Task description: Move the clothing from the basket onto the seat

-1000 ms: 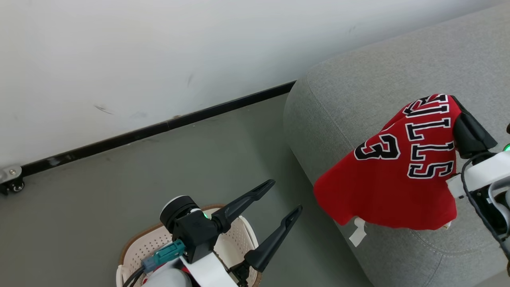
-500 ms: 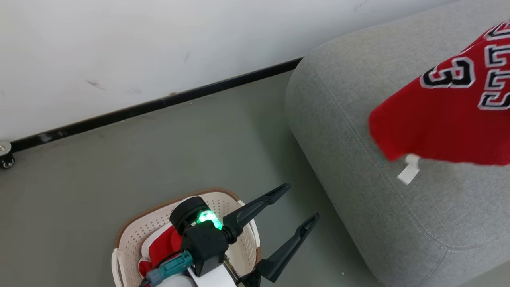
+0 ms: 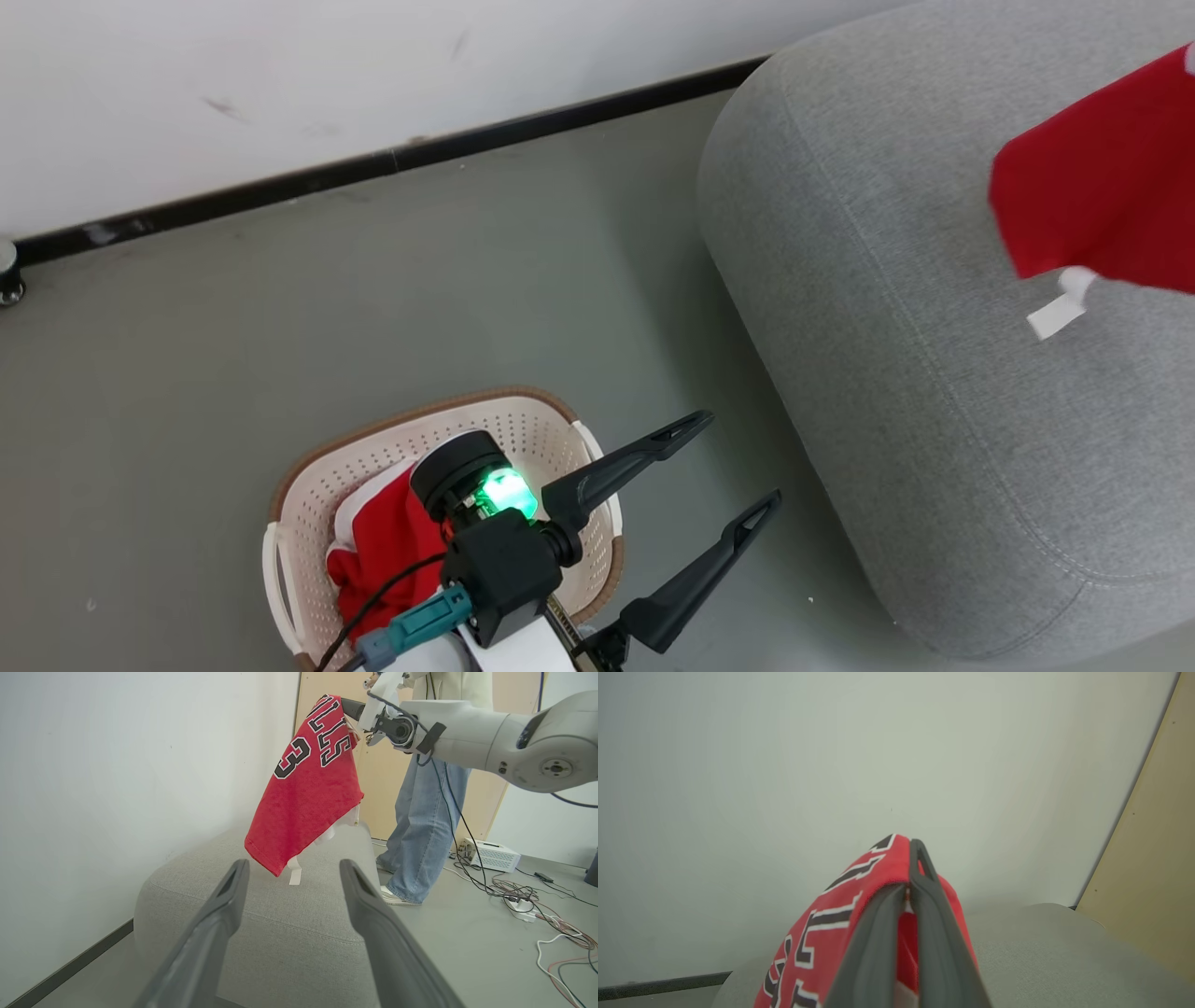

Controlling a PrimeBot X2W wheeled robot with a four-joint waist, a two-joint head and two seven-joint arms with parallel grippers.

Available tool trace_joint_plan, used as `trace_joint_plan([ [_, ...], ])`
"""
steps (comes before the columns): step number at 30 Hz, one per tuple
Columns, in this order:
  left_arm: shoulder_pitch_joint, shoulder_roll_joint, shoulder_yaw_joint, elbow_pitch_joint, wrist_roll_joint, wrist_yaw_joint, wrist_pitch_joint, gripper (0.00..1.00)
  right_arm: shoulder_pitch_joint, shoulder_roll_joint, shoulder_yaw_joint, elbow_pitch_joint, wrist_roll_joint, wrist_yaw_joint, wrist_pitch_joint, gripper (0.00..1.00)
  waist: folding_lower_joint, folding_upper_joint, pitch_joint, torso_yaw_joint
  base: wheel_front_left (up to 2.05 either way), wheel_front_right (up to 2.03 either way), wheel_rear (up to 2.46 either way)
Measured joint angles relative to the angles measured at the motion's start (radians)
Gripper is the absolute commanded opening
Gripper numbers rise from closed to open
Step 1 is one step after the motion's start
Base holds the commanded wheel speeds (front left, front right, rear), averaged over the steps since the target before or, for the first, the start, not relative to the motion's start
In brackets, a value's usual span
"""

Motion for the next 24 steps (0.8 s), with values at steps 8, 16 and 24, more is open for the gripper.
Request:
trace_joint_plan([
  [8, -0.038, -0.003, 0.0, -0.027, 0.018, 0.0, 0.016, 1.0, -0.037, -0.026, -0.043, 0.055, 0.001, 0.0, -0.022, 0.0, 0.0, 0.0, 0.063, 0.024, 0.0, 0.0, 0.0],
  [16, -0.077, -0.007, -0.009, -0.035, 0.027, 0.0, 0.027, 1.0, 0.011, 0.07, -0.049, 0.13, 0.027, 0.0, -0.049, 0.0, 0.0, 0.0, 0.116, 0.043, 0.0, 0.0, 0.0],
  [24, -0.12, -0.011, -0.024, -0.04, 0.035, 0.0, 0.035, 1.0, 0.086, 0.127, -0.076, 0.207, 0.038, 0.0, -0.073, 0.0, 0.0, 0.0, 0.167, 0.06, 0.0, 0.0, 0.0],
])
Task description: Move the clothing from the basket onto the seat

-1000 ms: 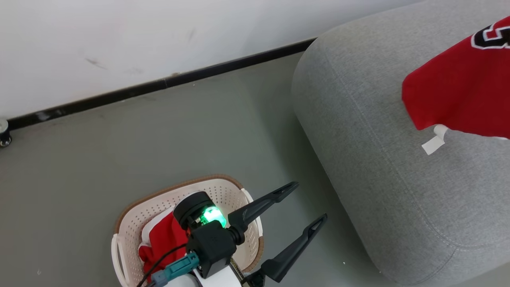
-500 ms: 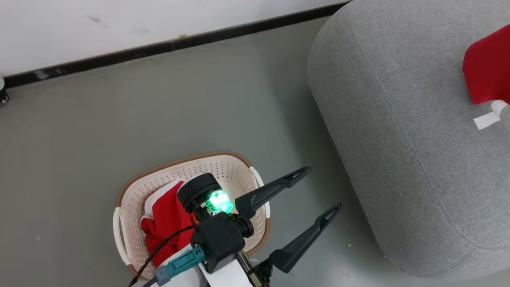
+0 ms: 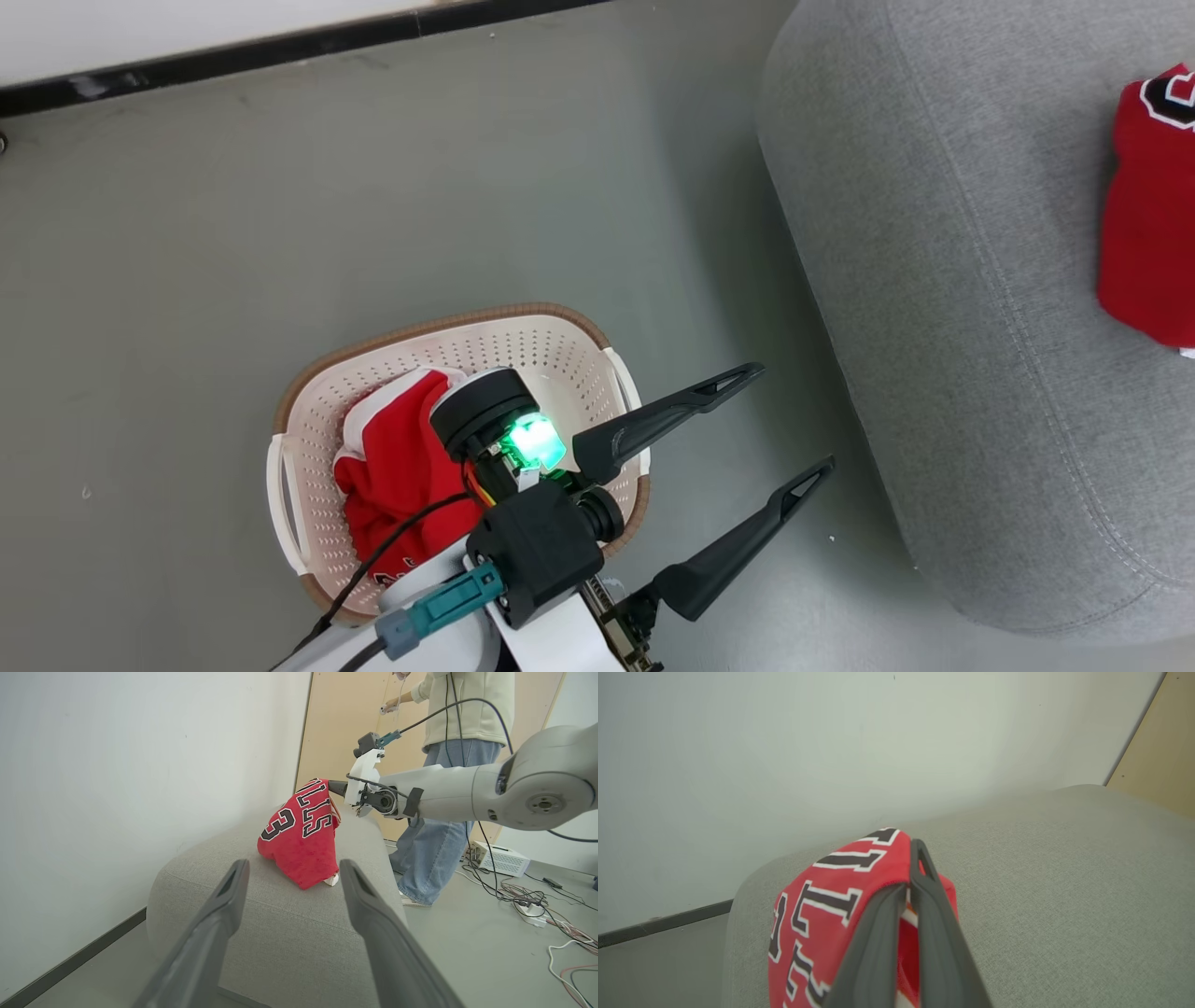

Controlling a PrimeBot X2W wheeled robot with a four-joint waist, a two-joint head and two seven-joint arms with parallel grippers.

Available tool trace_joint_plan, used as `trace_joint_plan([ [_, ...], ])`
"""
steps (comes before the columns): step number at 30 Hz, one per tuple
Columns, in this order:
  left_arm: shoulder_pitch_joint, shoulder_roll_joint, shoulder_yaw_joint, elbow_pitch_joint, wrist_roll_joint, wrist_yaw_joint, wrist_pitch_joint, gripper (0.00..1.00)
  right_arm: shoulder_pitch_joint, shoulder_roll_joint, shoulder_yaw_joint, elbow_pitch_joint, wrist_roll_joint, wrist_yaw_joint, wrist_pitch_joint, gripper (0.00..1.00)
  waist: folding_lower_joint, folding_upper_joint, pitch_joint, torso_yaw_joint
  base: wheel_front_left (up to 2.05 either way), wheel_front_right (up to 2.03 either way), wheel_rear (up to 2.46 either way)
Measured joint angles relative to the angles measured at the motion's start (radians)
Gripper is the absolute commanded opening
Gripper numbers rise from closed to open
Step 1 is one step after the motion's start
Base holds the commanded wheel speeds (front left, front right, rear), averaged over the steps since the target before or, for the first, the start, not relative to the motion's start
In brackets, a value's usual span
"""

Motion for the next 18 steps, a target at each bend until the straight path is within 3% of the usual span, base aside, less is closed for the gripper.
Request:
trace_joint_plan([
  [18, -0.041, 0.016, -0.023, 0.049, 0.016, 0.0, 0.006, 1.0, 0.061, 0.093, -0.036, 0.077, 0.005, 0.0, -0.021, 0.0, 0.0001, 0.0, 0.051, -0.007, 0.0, 0.0, 0.0],
])
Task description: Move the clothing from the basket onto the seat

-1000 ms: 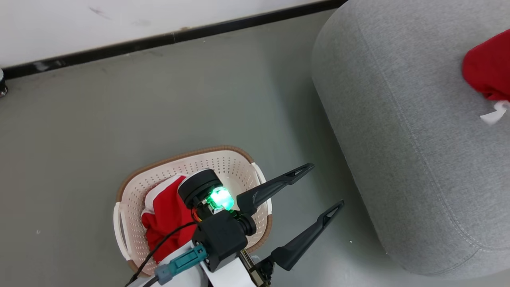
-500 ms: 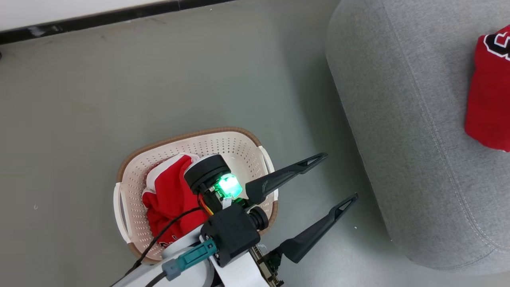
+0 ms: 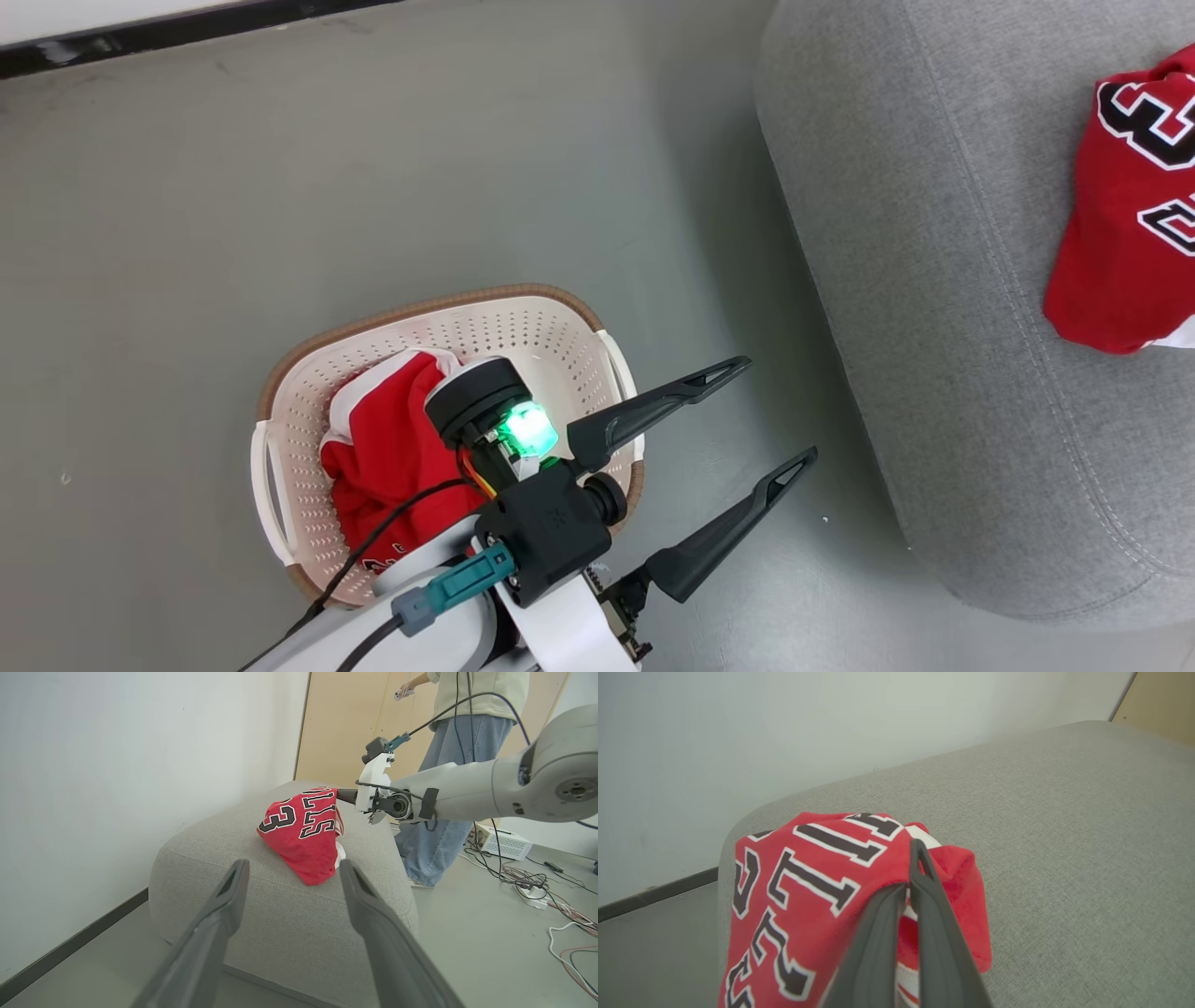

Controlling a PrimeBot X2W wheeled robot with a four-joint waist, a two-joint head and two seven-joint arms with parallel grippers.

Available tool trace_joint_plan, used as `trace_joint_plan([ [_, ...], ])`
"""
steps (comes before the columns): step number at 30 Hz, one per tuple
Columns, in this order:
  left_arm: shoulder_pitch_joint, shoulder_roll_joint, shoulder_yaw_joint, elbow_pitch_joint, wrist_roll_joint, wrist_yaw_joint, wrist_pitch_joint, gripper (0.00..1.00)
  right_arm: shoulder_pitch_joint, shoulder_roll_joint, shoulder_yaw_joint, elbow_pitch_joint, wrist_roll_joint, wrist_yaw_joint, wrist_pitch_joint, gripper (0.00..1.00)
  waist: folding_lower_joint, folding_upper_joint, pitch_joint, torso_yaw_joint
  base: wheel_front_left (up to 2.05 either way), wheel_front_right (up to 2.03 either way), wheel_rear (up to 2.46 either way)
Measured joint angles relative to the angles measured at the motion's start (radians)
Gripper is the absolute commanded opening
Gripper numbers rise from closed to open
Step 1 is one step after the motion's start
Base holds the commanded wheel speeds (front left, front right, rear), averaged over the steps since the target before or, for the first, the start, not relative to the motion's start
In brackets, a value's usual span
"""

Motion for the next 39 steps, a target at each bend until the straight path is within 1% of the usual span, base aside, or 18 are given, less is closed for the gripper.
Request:
trace_joint_plan([
  [4, 0.0, 0.001, -0.009, 0.012, -0.005, 0.0, -0.008, 1.0, 0.0, 0.012, 0.001, 0.009, -0.009, 0.0, -0.001, 0.0, 0.0, 0.0, -0.004, -0.008, 0.0, 0.0, 0.0],
  [5, 0.0, 0.001, -0.012, 0.015, -0.01, 0.0, -0.009, 1.0, 0.0, 0.015, 0.0, 0.01, -0.011, 0.0, -0.002, 0.05, 0.0, 0.0, -0.005, -0.01, 0.0, 0.0, 0.0],
  [8, 0.0, 0.001, -0.017, 0.023, -0.019, 0.0, -0.014, 1.0, 0.0, 0.017, -0.001, 0.013, -0.016, 0.0, -0.005, 0.58, 0.0, 0.0, -0.011, -0.016, 0.0, 0.0, 0.0],
  [9, 0.0, 0.001, -0.019, 0.026, -0.021, 0.0, -0.017, 1.0, 0.0, 0.019, -0.002, 0.015, -0.017, 0.0, -0.006, 0.92, -0.0001, 0.0, -0.013, -0.018, 0.0, 0.0, 0.0],
  [10, 0.0, 0.002, -0.022, 0.028, -0.024, 0.0, -0.018, 1.0, 0.0, 0.021, -0.003, 0.017, -0.017, 0.0, -0.006, 1.0, 0.0, 0.0, -0.016, -0.02, 0.0, 0.0, 0.0],
  [17, 0.0, 0.01, -0.03, 0.052, -0.035, 0.0, -0.026, 1.0, 0.014, 0.042, -0.005, 0.019, -0.023, 0.0, -0.006, 1.0, 0.0, 0.0, -0.037, -0.036, 0.0, 0.0, 0.0],
  [22, 0.0, 0.012, -0.031, 0.066, -0.046, 0.0, -0.034, 1.0, 0.042, 0.039, 0.004, 0.008, -0.034, 0.0, -0.006, 1.0, 0.0, 0.0, -0.055, -0.049, 0.0, 0.0, 0.0],
  [30, 0.003, 0.014, -0.021, 0.096, -0.064, 0.0, -0.053, 1.0, 0.063, 0.001, 0.007, -0.059, -0.078, 0.0, -0.007, 1.0, 0.0, 0.0, -0.089, -0.073, 0.0, 0.0, 0.0],
  [35, 0.009, 0.016, 0.001, 0.119, -0.083, 0.0, -0.061, 1.0, 0.063, -0.016, 0.02, -0.113, -0.091, 0.0, -0.007, 1.0, 0.0, 0.0, -0.115, -0.086, 0.0, 0.0, 0.0],
  [36, 0.017, 0.016, 0.012, 0.127, -0.091, 0.0, -0.065, 1.0, 0.063, -0.028, 0.026, -0.136, -0.109, 0.0, -0.007, 1.0, 0.0, 0.0, -0.127, -0.09, 0.0, 0.0, 0.0],
  [39, 0.032, 0.016, 0.026, 0.138, -0.099, 0.002, -0.069, 1.0, 0.063, -0.035, 0.04, -0.166, -0.131, 0.0, -0.008, 1.0, 0.0, 0.0, -0.145, -0.093, 0.0, 0.0, 0.0],
])
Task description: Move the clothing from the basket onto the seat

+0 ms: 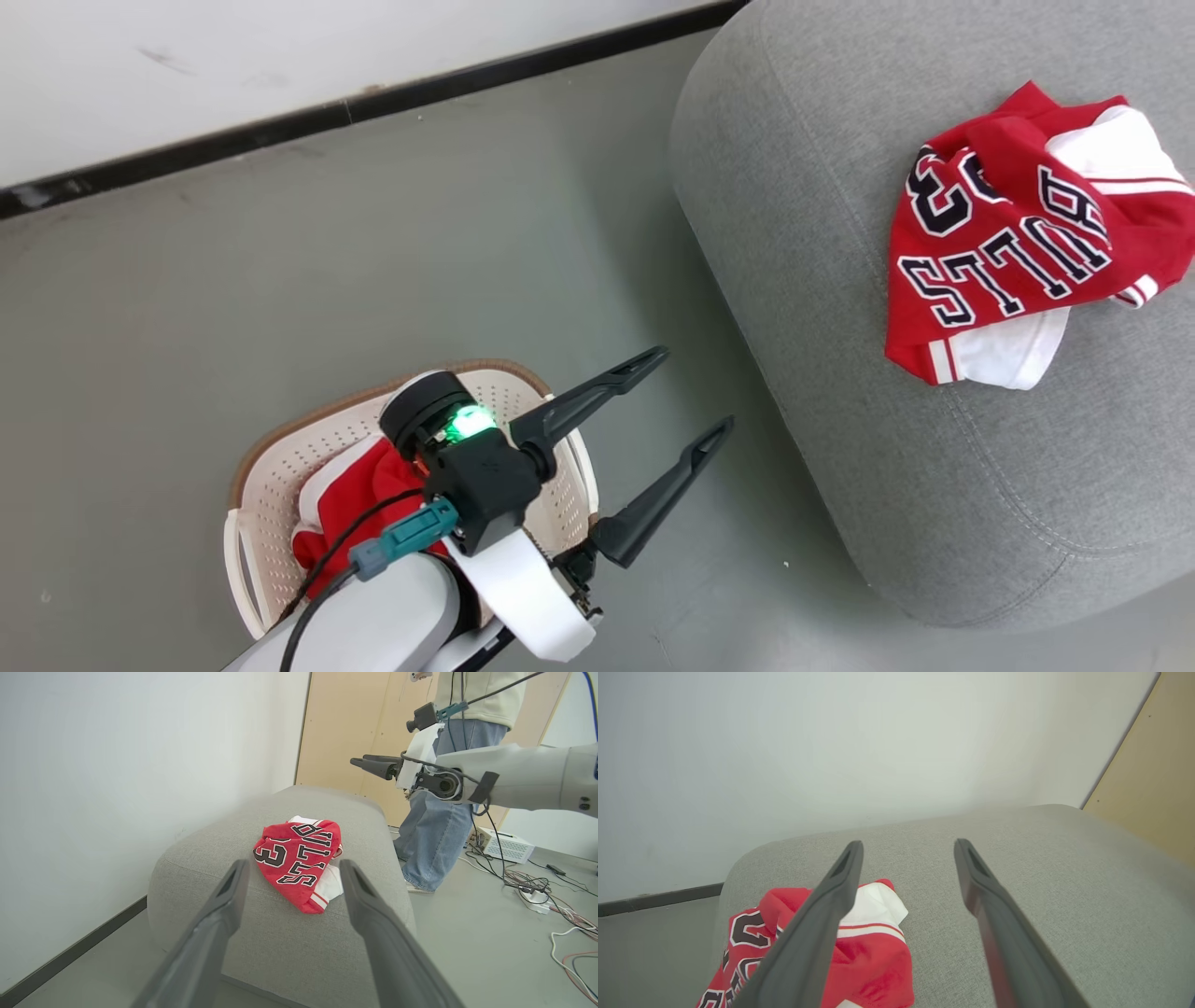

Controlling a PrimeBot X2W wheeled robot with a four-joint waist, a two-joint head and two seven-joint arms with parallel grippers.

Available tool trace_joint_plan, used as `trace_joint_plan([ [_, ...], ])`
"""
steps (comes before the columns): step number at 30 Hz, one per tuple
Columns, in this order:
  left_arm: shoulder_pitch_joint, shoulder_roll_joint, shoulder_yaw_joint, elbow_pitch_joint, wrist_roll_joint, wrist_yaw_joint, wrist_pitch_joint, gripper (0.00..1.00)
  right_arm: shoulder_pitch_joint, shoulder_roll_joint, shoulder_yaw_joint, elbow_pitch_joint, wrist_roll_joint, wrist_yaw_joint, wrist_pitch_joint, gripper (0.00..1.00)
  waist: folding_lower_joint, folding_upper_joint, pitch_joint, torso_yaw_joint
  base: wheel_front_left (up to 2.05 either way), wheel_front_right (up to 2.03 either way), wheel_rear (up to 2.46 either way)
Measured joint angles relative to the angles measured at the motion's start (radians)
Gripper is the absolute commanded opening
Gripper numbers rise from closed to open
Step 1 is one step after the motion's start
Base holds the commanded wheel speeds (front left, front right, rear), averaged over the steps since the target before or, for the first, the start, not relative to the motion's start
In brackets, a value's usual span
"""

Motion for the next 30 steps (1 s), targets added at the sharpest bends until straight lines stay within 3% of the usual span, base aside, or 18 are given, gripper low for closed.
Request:
trace_joint_plan([
  [15, 0.078, 0.003, 0.105, 0.048, -0.025, 0.064, -0.009, 1.0, -0.009, 0.062, 0.075, -0.114, -0.027, 0.0, -0.001, 1.0, 0.0, 0.0, -0.075, 0.038, 0.0, 0.0, 0.0],
  [30, 0.2, 0.006, 0.323, 0.051, -0.034, 0.18, -0.01, 1.0, -0.007, 0.22, 0.148, -0.206, -0.084, 0.0, -0.002, 1.0, 0.0, 0.0, -0.144, 0.15, 0.0, 0.0, 0.0],
])
